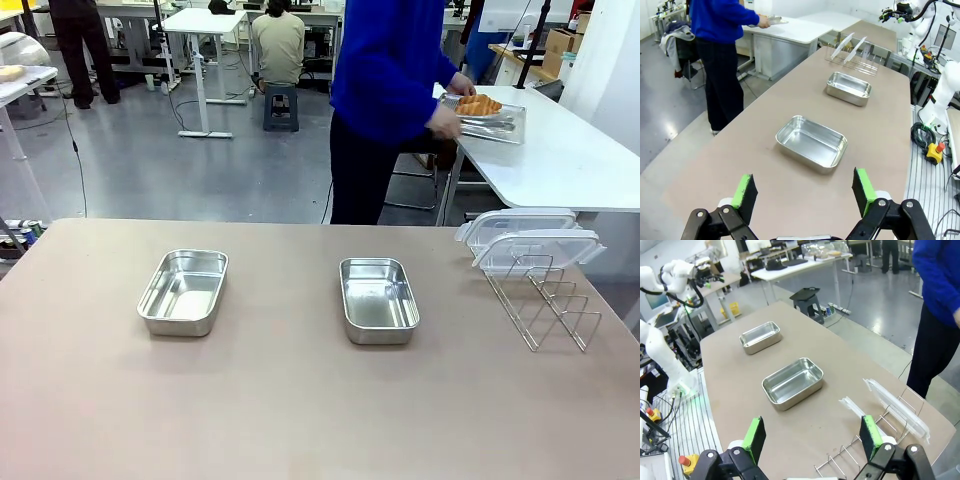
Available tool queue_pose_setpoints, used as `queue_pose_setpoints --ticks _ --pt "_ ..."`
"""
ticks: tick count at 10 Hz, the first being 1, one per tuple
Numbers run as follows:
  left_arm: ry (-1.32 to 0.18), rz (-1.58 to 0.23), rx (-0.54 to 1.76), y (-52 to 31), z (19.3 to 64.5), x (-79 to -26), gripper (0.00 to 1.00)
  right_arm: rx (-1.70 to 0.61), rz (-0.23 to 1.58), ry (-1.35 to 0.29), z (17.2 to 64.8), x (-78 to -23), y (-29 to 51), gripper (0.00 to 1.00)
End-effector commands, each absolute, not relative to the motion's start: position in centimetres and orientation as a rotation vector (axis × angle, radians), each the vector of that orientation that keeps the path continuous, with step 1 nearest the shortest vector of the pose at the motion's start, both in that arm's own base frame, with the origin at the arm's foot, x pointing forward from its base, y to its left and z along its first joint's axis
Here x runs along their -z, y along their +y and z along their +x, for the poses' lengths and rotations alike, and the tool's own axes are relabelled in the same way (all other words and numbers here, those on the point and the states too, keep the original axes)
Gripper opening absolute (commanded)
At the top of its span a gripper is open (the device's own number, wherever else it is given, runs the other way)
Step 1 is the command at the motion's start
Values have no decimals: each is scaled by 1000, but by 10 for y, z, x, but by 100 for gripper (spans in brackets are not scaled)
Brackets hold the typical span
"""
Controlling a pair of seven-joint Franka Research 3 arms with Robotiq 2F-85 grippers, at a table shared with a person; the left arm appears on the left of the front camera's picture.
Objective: Place the bread in airtight containers.
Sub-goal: Lift both Airtight Container.
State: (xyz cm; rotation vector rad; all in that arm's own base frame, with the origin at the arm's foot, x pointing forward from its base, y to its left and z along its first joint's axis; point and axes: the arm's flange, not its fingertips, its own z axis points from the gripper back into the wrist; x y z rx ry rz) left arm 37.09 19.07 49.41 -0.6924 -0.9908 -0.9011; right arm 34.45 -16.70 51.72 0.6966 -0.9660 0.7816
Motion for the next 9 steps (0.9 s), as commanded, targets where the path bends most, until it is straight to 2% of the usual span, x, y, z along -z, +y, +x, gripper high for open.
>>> queue_pose_setpoints --ticks 1,9 --pt "-1028 -701 915 192 373 -495 100 -799 697 -1002 349 -519 -168 100" --pt "-1028 -701 915 192 373 -495 100 -799 697 -1002 349 -519 -168 100"
